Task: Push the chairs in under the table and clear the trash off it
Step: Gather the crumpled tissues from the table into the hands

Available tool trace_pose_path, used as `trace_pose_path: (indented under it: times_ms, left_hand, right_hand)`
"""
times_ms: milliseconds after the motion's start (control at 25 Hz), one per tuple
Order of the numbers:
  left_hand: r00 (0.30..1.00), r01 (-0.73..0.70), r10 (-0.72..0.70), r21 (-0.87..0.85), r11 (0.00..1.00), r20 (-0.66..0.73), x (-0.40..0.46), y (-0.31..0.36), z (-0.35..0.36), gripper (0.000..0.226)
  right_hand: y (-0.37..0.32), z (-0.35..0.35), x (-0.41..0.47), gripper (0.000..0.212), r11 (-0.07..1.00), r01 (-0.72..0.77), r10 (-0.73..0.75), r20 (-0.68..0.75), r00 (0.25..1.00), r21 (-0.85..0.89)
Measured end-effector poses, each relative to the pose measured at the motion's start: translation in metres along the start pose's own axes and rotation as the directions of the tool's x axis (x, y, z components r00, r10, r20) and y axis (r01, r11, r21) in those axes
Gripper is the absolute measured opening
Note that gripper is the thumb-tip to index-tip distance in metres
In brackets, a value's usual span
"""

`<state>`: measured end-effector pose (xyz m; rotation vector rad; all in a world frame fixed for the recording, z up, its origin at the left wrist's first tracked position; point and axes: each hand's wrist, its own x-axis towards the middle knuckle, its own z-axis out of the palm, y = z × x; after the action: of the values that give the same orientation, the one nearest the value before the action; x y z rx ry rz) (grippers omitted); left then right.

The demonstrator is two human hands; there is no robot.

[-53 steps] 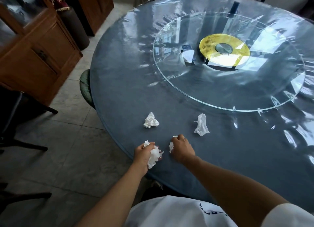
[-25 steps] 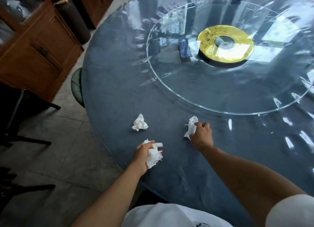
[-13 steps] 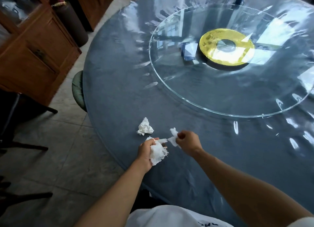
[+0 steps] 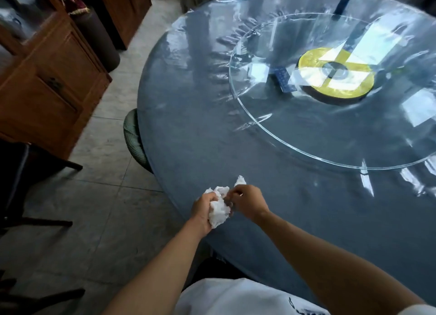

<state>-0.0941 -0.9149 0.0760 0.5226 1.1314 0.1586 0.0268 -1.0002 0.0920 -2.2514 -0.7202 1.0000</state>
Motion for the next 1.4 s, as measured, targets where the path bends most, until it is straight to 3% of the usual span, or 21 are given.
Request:
trace_pose_path:
  times_ms: [120, 200, 320, 520, 760, 880, 1040, 1200, 1400]
  left_hand:
    - [1.000, -0.014, 0.011, -0.087, 0.996, -0.030, 0.003, 0.008, -0.014, 0.051]
    - [0.999, -0.013, 0.008, -0.102, 0.995, -0.054, 0.003, 0.009, -0.021, 0.049]
    - [0.996, -0.012, 0.001, -0.119, 0.993, -0.085, -0.001, 0.007, -0.027, 0.046]
    - [0.994, -0.024, 0.009, -0.133, 0.991, -0.108, -0.009, -0.006, -0.027, 0.048]
    - [0.993, -0.073, 0.063, -0.103, 0.992, -0.096, -0.035, -0.035, -0.012, 0.047]
    - [0.986, -0.085, 0.063, -0.147, 0.985, -0.152, -0.060, -0.058, -0.004, 0.033]
    - [0.941, -0.188, 0.106, -0.236, 0.953, -0.323, -0.095, -0.107, -0.001, 0.043]
    - [0.794, -0.285, 0.120, -0.189, 0.940, -0.596, -0.121, -0.166, -0.011, 0.022]
    - [0.755, -0.193, 0.062, -0.130, 0.972, -0.653, -0.166, -0.242, -0.039, 0.021]
  right_hand:
    - [0.003, 0.000, 0.016, 0.030, 0.979, 0.001, -0.028, -0.129, 0.991, -0.205]
    - [0.011, 0.000, 0.021, 0.042, 0.928, -0.005, -0.020, -0.065, 0.998, -0.372]
    - [0.029, 0.006, 0.026, 0.034, 0.884, -0.024, 0.041, 0.027, 0.999, -0.467]
    - [0.039, 0.010, 0.016, 0.018, 0.920, -0.011, 0.026, 0.033, 0.999, -0.392]
    - [0.019, 0.016, -0.021, 0.014, 0.997, 0.071, -0.068, 0.097, 0.993, -0.027]
    - [0.017, 0.021, -0.044, 0.008, 0.992, 0.100, -0.112, 0.196, 0.974, 0.072]
    - [0.039, 0.024, -0.082, 0.017, 0.986, 0.155, -0.167, 0.404, 0.899, 0.061]
    - [0.066, 0.035, -0.120, 0.024, 0.962, 0.274, -0.245, 0.472, 0.847, 0.007]
    - [0.113, 0.063, -0.159, 0.055, 0.778, 0.578, -0.323, 0.633, 0.703, -0.244]
